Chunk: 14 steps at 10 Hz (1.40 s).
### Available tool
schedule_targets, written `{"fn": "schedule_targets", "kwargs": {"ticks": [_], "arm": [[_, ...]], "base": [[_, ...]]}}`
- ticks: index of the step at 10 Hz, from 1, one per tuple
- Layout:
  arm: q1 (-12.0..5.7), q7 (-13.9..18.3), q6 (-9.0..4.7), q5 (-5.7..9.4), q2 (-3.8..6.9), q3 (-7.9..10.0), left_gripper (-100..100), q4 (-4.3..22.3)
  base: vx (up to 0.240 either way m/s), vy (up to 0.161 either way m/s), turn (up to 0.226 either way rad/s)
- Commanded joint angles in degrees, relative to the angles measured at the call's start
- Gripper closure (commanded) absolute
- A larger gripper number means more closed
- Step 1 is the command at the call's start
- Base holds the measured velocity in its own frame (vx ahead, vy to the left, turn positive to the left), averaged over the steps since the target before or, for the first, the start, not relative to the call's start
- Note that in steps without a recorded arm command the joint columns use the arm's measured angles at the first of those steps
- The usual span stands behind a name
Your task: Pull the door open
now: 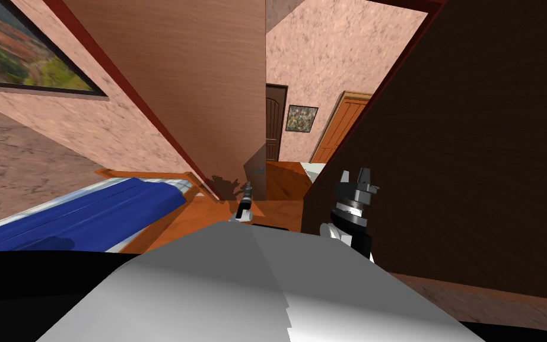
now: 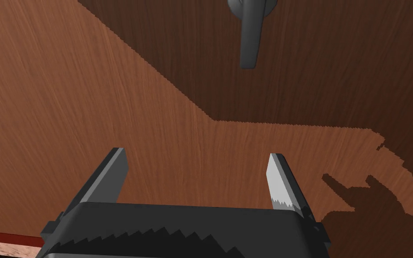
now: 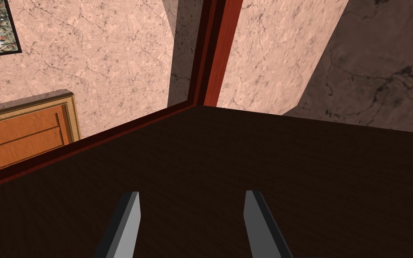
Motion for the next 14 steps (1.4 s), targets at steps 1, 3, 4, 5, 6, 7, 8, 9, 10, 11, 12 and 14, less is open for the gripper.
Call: {"fn": "schedule_targets", "kwargs": {"ticks": [1, 3, 4, 5, 6, 7, 8, 9, 10, 11, 12, 14], "arm": [[-0.71, -0.1, -0.38, 0.37, -0.17, 0.01, -100, 1.6], [-1.89, -0.5, -1.10, 1.23, -0.88, -0.03, -100, 4.8], [-2.17, -0.6, -1.27, 1.43, -1.08, -0.03, -100, 5.6], [-2.72, -0.7, -1.61, 1.83, -1.49, -0.05, -100, 7.0], [-3.19, -0.9, -1.90, 2.17, -1.84, -0.07, -100, 8.3], [-3.60, -1.0, -2.15, 2.47, -2.20, -0.08, -100, 9.4], [-3.62, -0.7, -2.44, 2.27, -1.90, -0.09, -100, 9.5], [-3.71, -0.1, -2.52, 2.40, -0.18, 0.06, -100, 9.8], [-3.70, 0.2, -2.50, 2.44, 0.47, 0.13, -100, 9.8], [-3.69, 0.8, -2.47, 2.53, 1.59, 0.25, -100, 10.0], [-3.69, 0.8, -2.47, 2.53, 1.59, 0.25, -100, 10.0], [-3.63, 2.5, -2.36, 2.78, 3.98, 0.63, -100, 10.3]], "base": [[0.112, 0.020, -0.048], [0.085, 0.008, -0.054], [0.116, 0.003, -0.091], [0.132, 0.022, -0.067], [0.135, 0.035, -0.073], [0.158, 0.010, -0.068], [0.075, 0.001, -0.010], [0.012, 0.005, -0.055], [-0.002, 0.009, -0.057], [-0.017, 0.006, -0.071], [-0.018, 0.007, -0.023], [-0.017, 0.011, -0.084]]}}
